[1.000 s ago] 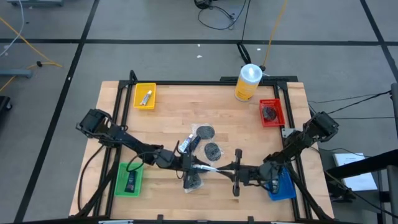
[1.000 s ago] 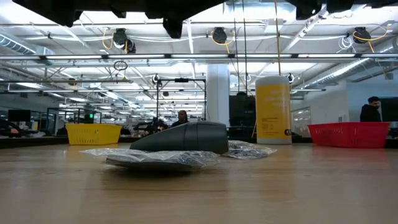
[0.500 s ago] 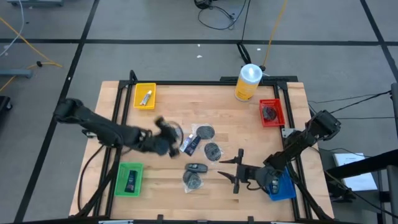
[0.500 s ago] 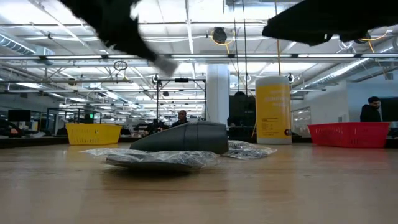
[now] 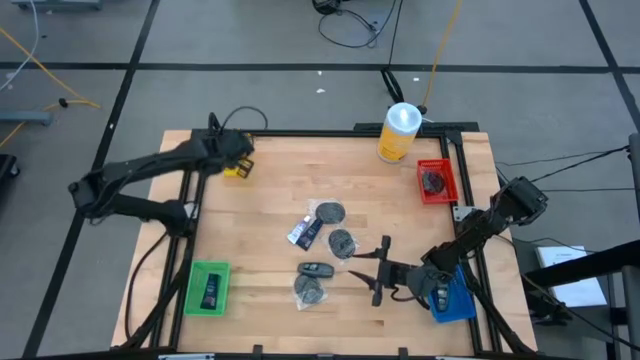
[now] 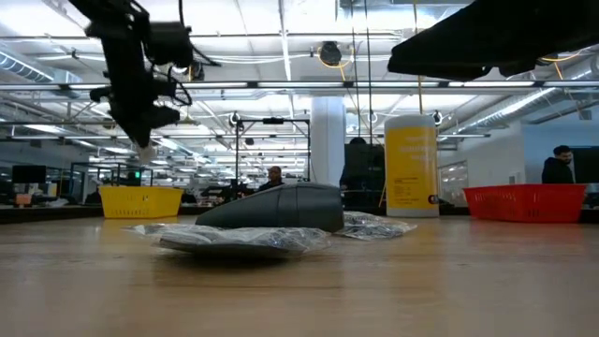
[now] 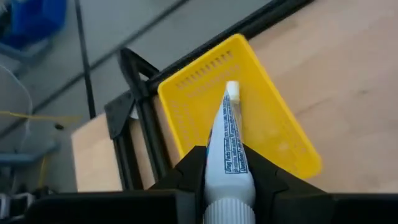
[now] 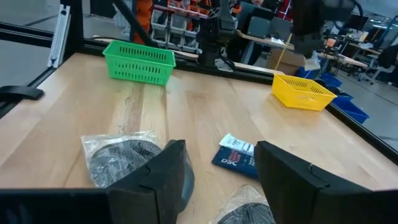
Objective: Pick & Place Travel size toiletries
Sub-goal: Put the white toothpaste into the yellow bin
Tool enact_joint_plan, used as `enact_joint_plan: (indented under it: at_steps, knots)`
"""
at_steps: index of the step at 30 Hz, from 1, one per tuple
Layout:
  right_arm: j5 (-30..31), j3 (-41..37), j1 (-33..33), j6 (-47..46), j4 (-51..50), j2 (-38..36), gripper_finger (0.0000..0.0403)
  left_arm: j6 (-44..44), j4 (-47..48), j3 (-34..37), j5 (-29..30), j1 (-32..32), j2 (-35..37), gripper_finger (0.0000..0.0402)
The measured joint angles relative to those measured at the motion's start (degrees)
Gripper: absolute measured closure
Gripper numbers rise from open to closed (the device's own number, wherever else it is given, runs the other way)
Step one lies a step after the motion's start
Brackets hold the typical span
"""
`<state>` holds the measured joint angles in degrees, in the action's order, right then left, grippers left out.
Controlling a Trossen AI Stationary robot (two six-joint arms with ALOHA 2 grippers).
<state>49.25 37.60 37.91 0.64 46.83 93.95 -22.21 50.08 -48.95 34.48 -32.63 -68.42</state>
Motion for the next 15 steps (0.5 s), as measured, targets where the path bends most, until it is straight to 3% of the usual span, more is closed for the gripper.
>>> enact_joint_plan:
  at_steps: [5,9,15]
  knots:
    - [-0.01,0.0,0.0,-0.24,0.0,0.0,0.0222,10.95,-0.52,0.0,-11.86,-9.86,-1.91,0.0327]
    - [-0.02,0.0,-0.04,-0.26,0.0,0.0,0.0223,20.27,0.88,0.0,-20.71,-14.14,-2.72,0.0326]
    - [-0.03,0.0,-0.84,-0.24,0.02,0.0,0.0224,36.27,1.07,0.0,-21.67,-15.36,-4.69,0.0326]
